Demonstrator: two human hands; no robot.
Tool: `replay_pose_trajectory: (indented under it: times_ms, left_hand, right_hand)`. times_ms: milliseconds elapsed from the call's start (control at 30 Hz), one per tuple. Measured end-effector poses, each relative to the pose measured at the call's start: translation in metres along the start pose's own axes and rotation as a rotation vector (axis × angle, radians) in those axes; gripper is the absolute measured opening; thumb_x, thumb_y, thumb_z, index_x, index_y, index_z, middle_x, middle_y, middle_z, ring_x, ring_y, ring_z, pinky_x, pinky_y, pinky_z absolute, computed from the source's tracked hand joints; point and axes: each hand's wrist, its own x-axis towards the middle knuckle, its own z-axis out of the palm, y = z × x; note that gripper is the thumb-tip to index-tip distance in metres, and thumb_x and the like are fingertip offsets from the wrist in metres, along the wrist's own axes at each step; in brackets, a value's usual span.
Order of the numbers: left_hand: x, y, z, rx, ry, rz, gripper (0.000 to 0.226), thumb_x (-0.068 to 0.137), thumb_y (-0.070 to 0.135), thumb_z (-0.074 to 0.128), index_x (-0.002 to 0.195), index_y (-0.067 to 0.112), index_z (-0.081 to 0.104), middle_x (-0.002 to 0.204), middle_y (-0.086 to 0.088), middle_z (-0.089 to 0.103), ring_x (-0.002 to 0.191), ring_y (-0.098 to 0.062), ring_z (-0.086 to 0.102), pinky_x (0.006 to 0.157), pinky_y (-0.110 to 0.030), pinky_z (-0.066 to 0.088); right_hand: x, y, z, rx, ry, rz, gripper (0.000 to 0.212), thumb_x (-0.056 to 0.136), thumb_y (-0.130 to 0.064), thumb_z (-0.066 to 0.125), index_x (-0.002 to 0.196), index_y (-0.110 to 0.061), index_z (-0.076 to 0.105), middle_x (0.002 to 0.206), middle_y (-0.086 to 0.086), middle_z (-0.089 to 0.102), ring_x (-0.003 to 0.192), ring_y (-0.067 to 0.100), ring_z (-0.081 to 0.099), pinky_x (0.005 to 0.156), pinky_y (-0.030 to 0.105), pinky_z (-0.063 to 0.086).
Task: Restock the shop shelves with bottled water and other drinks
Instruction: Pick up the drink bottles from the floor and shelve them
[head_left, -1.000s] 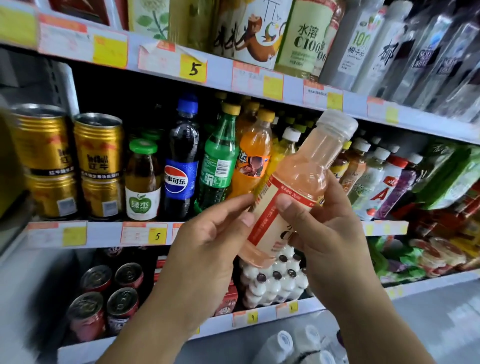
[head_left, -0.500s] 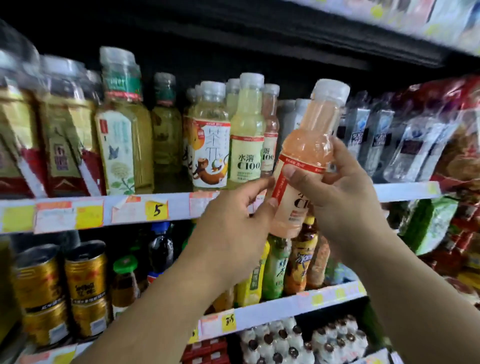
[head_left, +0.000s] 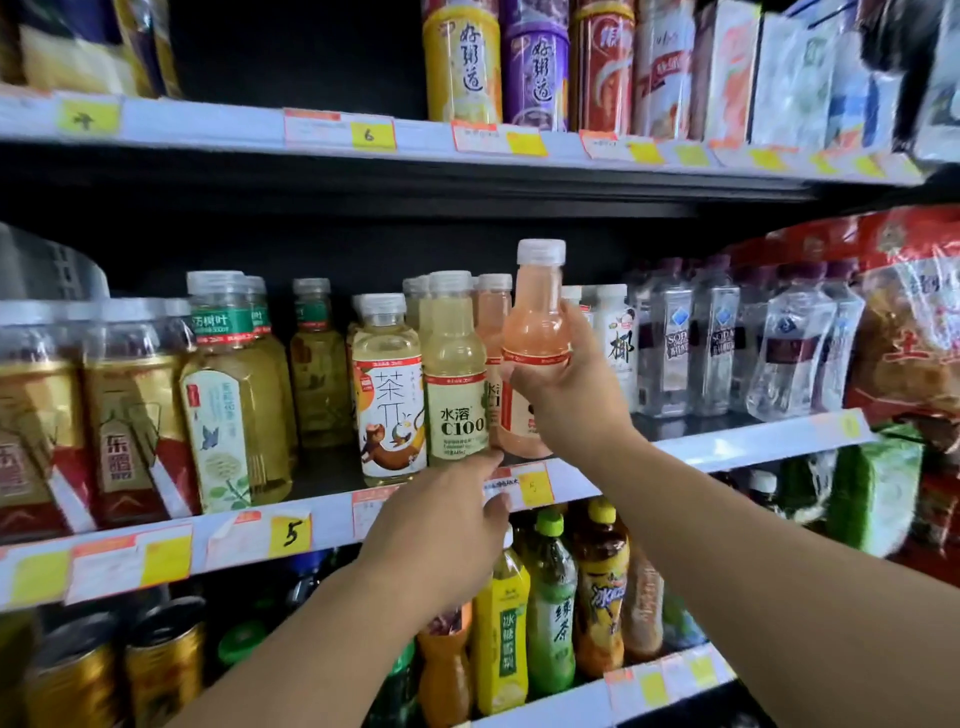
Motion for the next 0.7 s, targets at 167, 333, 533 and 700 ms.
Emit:
replay_pose_trajectory:
  times_ms: [167,333,533,700]
  left_hand:
    - [0.001,0.000,0.004,0.008,0.028,0.010,0.041,0.097,0.038,0.048,0.138,0.044,0.043,0.144,0.011,0.052,0.131,-0.019,0.048,0.103,-0.039,0.046]
    - [0.000,-0.003,0.007,0.028,0.059,0.012,0.044,0.098,0.035,0.046,0.142,0.039,0.041,0.146,0.011,0.050,0.133,-0.017,0.046,0.104,-0.037,0.046]
    - [0.002,-0.004,0.013,0.039,0.125,0.009,0.046,0.098,0.035,0.047,0.143,0.039,0.041,0.144,0.012,0.052,0.132,-0.015,0.047,0.102,-0.035,0.047]
    - [-0.001,0.001,0.021,0.082,0.176,0.011,0.041,0.098,0.036,0.047,0.139,0.040,0.045,0.138,0.010,0.057,0.123,-0.019,0.053,0.095,-0.036,0.049]
  right_hand:
    - [0.002,0.004,0.010,-0.029,-0.020,0.038,0.076,0.093,-0.033,0.070,0.149,-0.046,0.021,0.090,-0.023,0.068,0.085,0.005,0.064,0.079,0.031,0.050]
    - [0.002,0.008,0.011,-0.079,-0.039,0.103,0.080,0.094,-0.034,0.068,0.154,-0.041,0.016,0.095,-0.017,0.062,0.091,0.015,0.064,0.080,0.037,0.053]
    - [0.009,0.009,0.013,-0.178,-0.096,0.109,0.082,0.095,-0.037,0.066,0.154,-0.041,0.010,0.109,-0.007,0.060,0.096,0.027,0.066,0.084,0.048,0.058]
    - [0.007,0.016,0.010,-0.197,-0.124,0.101,0.083,0.096,-0.027,0.064,0.156,-0.039,0.007,0.113,-0.003,0.067,0.097,0.025,0.068,0.083,0.048,0.059]
